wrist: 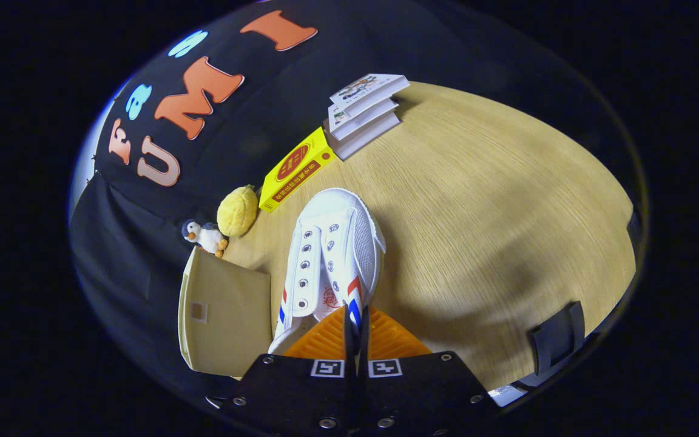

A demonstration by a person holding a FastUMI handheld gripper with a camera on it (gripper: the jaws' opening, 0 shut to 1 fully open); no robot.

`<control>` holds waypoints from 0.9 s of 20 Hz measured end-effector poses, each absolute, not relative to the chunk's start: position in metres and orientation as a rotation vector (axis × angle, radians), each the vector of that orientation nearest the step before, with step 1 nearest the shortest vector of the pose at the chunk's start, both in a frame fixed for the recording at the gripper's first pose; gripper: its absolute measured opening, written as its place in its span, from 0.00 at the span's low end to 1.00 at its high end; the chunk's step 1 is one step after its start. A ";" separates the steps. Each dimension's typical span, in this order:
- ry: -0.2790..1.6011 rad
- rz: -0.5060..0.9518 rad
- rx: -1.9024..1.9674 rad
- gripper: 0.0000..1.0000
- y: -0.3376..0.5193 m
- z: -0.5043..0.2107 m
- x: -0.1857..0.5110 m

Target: Open the storage box then place both shoes into the box .Put the left shoe in first, then the right shoe, with the right side of both shoes facing outward in a uniform manner.

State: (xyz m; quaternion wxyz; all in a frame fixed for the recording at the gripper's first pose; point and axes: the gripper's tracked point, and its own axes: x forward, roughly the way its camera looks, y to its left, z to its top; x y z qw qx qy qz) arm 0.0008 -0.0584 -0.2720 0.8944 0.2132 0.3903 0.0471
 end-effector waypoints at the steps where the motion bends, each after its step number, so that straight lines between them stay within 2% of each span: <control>1: 0.793 0.114 0.440 0.00 -0.052 -0.257 0.000; 9: 0.719 0.241 0.437 0.00 0.047 -0.178 -0.011; 18: 0.756 0.321 0.418 0.00 0.173 -0.177 -0.029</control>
